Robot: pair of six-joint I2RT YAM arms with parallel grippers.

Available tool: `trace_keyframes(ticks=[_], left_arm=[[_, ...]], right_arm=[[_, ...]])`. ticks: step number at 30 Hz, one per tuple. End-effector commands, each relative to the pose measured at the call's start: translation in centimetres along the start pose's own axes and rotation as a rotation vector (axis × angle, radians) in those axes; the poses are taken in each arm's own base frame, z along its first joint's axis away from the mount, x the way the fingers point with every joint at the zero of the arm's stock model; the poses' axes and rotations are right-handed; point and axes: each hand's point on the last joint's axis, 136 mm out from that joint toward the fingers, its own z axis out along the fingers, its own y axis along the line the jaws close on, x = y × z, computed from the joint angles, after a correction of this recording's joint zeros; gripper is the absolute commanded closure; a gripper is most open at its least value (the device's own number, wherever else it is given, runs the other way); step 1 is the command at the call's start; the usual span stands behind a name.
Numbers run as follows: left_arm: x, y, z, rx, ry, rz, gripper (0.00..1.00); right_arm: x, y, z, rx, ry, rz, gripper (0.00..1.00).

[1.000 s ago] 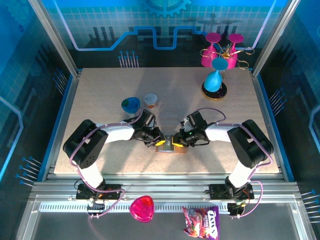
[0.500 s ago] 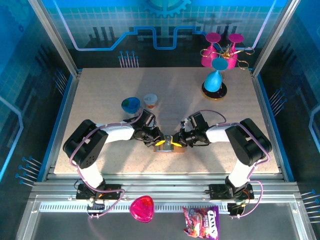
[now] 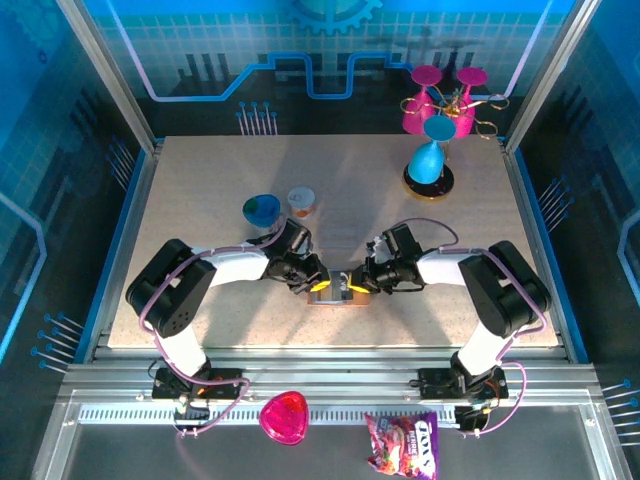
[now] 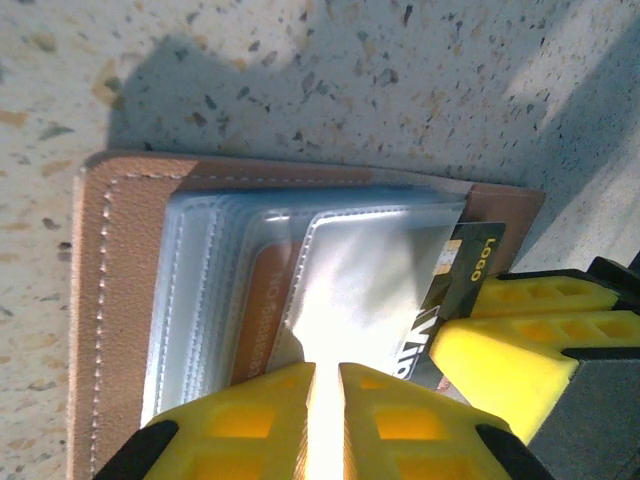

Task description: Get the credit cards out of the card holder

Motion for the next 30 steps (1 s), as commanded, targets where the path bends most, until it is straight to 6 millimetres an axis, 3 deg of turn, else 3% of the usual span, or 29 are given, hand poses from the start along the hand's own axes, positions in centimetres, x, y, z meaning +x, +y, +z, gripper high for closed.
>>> trace_keyframes(ticks=[1,11,30], left_arm=[[0.2,2.5,-0.5,-0.077,-0.006,-0.024,0.85],[0.2,2.8,-1.2,-0.075,-0.02,-0.019,0.85],[-0.8,0.2,-2.6,-0.029,-0.062,0.014,0.79]], right_arm=[[0.1,-1.5,-0.8,0.073,-0.005,0.022,0.9],[-0.3,0.0,-2.2,0.073,-0.026,-0.013,0.9],[-1.3,2.2,-4.9,0.143,-0.05,-0.117,0.94]])
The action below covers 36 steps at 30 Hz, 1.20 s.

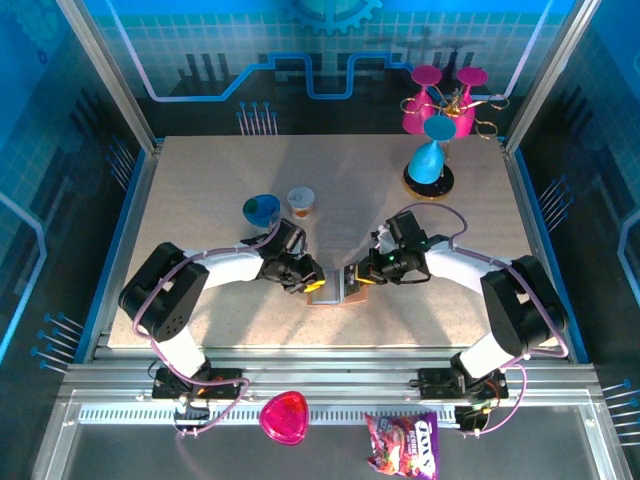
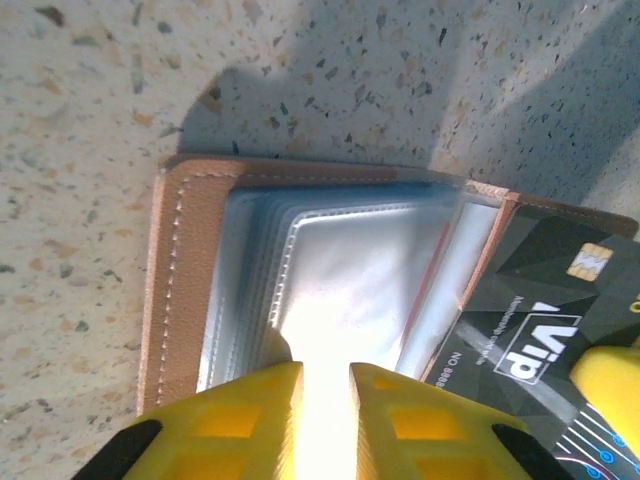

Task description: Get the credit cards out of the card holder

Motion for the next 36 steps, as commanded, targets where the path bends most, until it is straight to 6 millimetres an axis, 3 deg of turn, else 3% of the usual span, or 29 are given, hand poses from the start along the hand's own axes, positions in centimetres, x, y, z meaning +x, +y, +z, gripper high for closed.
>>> trace_keyframes(ticks=[1,5,10,17,27,36], left_arm=[[-0.7,-0.8,-1.5,0.0,-0.041,0.015,0.78],[-1.1,-1.3,-2.5,0.019,-0.07,0.02,0.76],[-1.5,-1.6,-3.7,0.039,-0.106,0.031,0.75],[-2.4,-0.8,-5.3,0.047,-0.156,0.022,0.74],[-2.6,1.0,-6.9,0.036,-0.209,0.001,0.73],[-2.4,2.8,-8.2,0.03,-0.251,-0.022,0.72]], right_arm=[[-0.5,0.1,-1.4,0.045,-0.009,-0.046,0.96],[-1.2,0.8,-2.0,0.081,0.001,-0.128,1.0],[-0.9,1.3,-2.4,0.166,0.107,-0.357,1.0],[-2.0,0.5,-2.8,0.368,0.224,-0.67,1.0],[-3.5,4.8,-3.8,0.322,0.298,-1.107,1.0],[-5.7,6.5,-4.7,0.366,0.391,-1.39,1.0]])
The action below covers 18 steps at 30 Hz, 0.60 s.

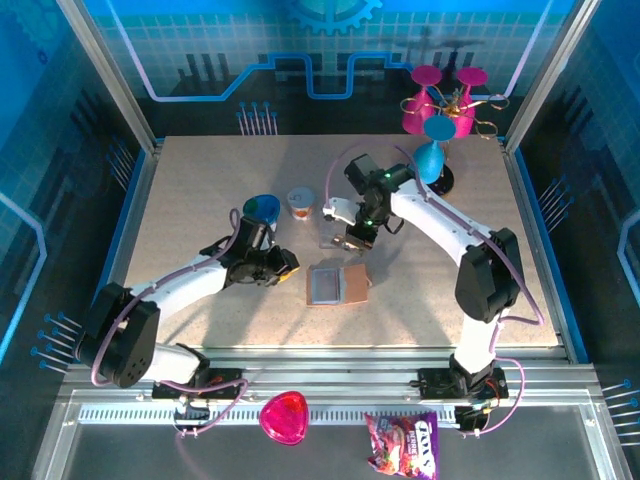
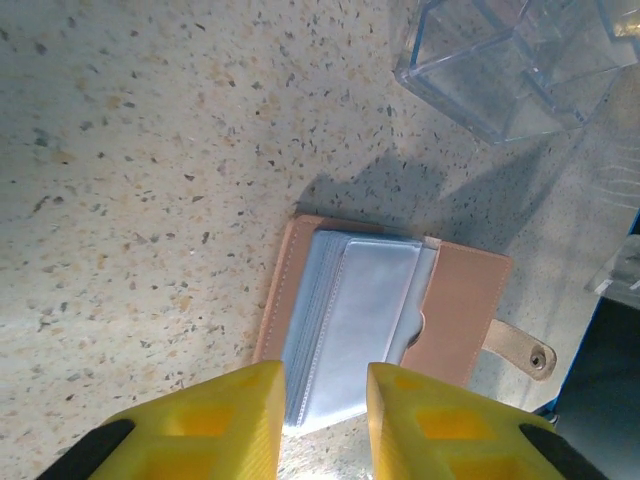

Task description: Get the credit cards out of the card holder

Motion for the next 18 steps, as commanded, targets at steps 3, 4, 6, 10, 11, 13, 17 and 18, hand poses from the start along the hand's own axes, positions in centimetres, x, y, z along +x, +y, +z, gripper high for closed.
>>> trace_keyframes(ticks=[3,4,6,10,11,13,17,18], left_arm=[[0.0,1.5,-0.8,-0.027,-0.024,0.0,0.72],[0.0,1.7,-0.8,-0.028,-0.026,-0.002,0.72],[0.0,1.8,-0.8,-0.025,-0.027,-0.005,0.72],[-0.2,2.0,-0.9,-0.021,-0.035,-0.009,0.72],[-0.2,2.0,-0.9,-0.022,-0.037,-0.011,0.72],[-0.3,2.1,-0.9,-0.022,-0.036,-0.014,0.72],[-0.6,2.1,-0.8,-0.024,-0.036,-0.021,0.72],[-0.6,2.2,-0.8,-0.028,-0.035,-0.025,0.72]], right_arm=[[-0.3,-0.8,-0.7,-0.001,0.069,-0.176,1.0],[-0.5,-1.2,-0.6,-0.004,0.077,-0.188,1.0],[-0.9,-1.9,-0.5,-0.007,0.088,-0.206,1.0],[-1.7,-3.4,-0.2,-0.013,0.108,-0.228,1.0],[-1.9,-3.6,0.0,-0.015,0.108,-0.232,1.0],[-2.4,-4.2,0.2,-0.023,0.106,-0.237,1.0],[-3.1,-5.0,1.1,-0.039,0.111,-0.253,1.0],[-3.2,-5.2,1.4,-0.042,0.113,-0.256,1.0]])
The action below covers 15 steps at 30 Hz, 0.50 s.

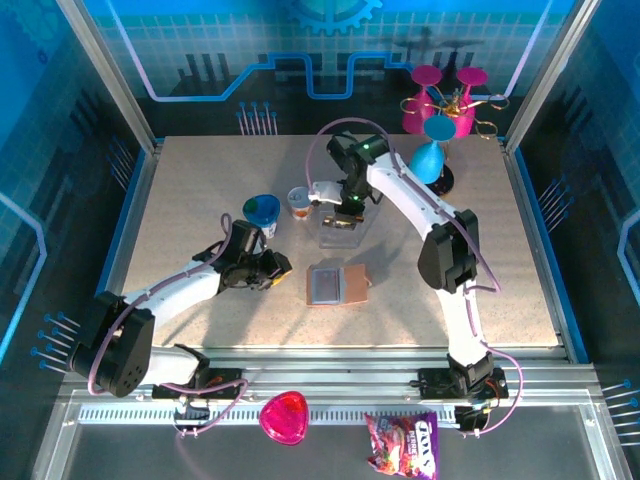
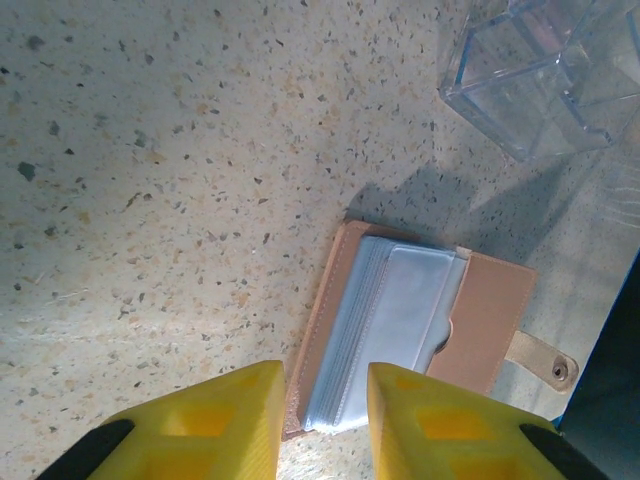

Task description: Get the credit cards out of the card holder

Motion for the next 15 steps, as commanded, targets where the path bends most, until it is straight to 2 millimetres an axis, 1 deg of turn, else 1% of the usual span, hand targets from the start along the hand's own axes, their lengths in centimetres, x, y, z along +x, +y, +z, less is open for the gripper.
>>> trace_keyframes(ticks=[1,4,5,10,15], left_arm=[[-0.4,0.4,-0.1,-0.011,-0.011,0.001,0.72],[-0.5,0.5,0.0,-0.013,-0.011,-0.007,0.72],[-0.6,0.5,0.0,-0.014,-0.012,-0.009,0.72],[-0.5,0.8,0.2,-0.021,-0.007,-0.015,0.73],[-0.6,1.0,0.3,-0.027,-0.007,-0.023,0.73]], right_arm=[[0.7,0.0,0.7,-0.053,0.036,-0.025,1.0],[0.6,-0.7,1.4,-0.057,0.044,-0.034,1.0],[0.7,-0.9,2.1,-0.068,0.054,-0.034,1.0],[1.0,-1.7,3.5,-0.082,0.074,-0.045,1.0],[1.1,-1.2,4.5,-0.127,0.071,-0.039,1.0]])
